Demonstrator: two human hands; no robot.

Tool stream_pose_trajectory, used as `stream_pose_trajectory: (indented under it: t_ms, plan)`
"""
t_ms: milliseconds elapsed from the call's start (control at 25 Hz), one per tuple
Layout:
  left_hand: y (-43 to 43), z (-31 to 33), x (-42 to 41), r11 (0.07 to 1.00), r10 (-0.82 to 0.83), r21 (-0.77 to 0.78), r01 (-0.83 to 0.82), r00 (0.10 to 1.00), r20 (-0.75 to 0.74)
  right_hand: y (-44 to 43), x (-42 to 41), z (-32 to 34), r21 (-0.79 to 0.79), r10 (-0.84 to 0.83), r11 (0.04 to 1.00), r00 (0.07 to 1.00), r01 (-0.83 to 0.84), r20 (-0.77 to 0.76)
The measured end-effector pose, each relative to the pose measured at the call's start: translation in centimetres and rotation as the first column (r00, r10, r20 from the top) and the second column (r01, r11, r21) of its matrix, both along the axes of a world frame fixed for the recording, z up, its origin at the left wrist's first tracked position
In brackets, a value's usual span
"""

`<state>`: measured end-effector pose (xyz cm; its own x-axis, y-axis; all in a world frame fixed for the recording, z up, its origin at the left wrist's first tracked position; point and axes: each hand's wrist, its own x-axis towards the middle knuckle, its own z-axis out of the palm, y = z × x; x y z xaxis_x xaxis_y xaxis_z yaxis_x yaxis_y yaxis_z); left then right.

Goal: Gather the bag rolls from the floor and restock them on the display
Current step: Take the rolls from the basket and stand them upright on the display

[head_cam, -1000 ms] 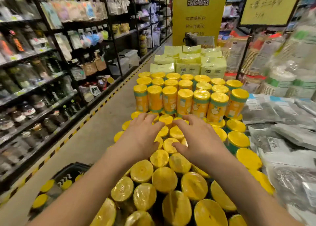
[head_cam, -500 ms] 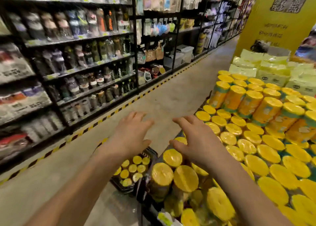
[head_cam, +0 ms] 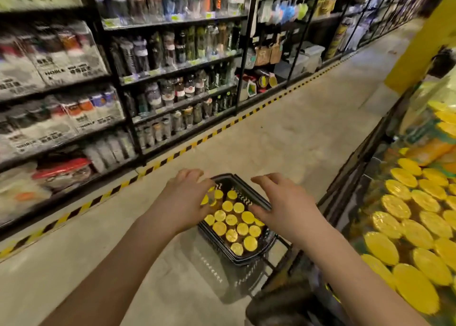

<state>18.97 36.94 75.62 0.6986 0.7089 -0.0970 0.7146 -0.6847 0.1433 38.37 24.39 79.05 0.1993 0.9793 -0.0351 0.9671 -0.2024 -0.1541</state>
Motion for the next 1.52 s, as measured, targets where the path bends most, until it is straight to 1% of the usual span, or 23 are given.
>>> stream_pose_trajectory:
  t_ms: [120,240,320,480,680,760,920,1160,1280,1400,1520]
  plan:
    - [3.3,-2.2,-0.5,0.999,-0.007,-0.051,0.006,1.0,-0.02,4.2,-0.7,-1.8,-0.04,-0.002,0.999,1.0,0.002,-0.017]
    - [6.4,-3.8,0.3,0.997,-0.02,-0.074,0.018,1.0,-0.021,8.8,-0.1,-3.8,-0.058,0.017,0.998,1.0,-0.018,-0.025]
    - [9.2,-4.6,1.4,0.997,-0.015,-0.08,0.011,0.999,-0.05,12.7,0.8,-5.5,-0.067,0.032,0.997,0.999,-0.035,-0.038]
    - [15.9,-6.6,4.6,0.995,-0.015,-0.099,0.005,0.995,-0.103,20.9,4.2,-9.0,-0.132,0.064,0.989,0.997,-0.069,-0.044]
    - [22.0,-11.4,7.7,0.982,-0.015,-0.191,-0.011,0.991,-0.131,27.3,8.2,-14.9,-0.227,0.028,0.972,0.993,-0.053,-0.111]
    - [23.7,-14.5,8.8,0.97,-0.018,-0.242,-0.017,0.99,-0.142,28.9,9.5,-18.1,-0.267,0.001,0.963,0.988,-0.042,-0.153]
    - [26.0,-21.5,10.6,0.951,-0.059,-0.309,0.006,0.985,-0.162,30.1,11.2,-25.0,-0.31,-0.032,0.95,0.983,-0.026,-0.179]
    - [28.8,-35.3,11.5,0.919,-0.012,-0.39,-0.06,0.984,-0.18,32.8,11.1,-37.4,-0.303,-0.086,0.953,0.966,0.008,-0.244]
    - [30.2,-41.3,11.0,0.918,-0.005,-0.39,-0.073,0.98,-0.197,34.4,11.2,-42.9,-0.303,-0.127,0.952,0.956,0.043,-0.263]
    - [31.2,-47.0,10.7,0.911,-0.029,-0.406,-0.07,0.972,-0.233,36.9,11.1,-47.9,-0.292,-0.113,0.956,0.958,0.033,-0.262]
    - [31.1,-51.2,11.2,0.898,-0.043,-0.437,-0.056,0.976,-0.214,39.7,10.6,-52.2,-0.282,-0.08,0.959,0.961,0.003,-0.263]
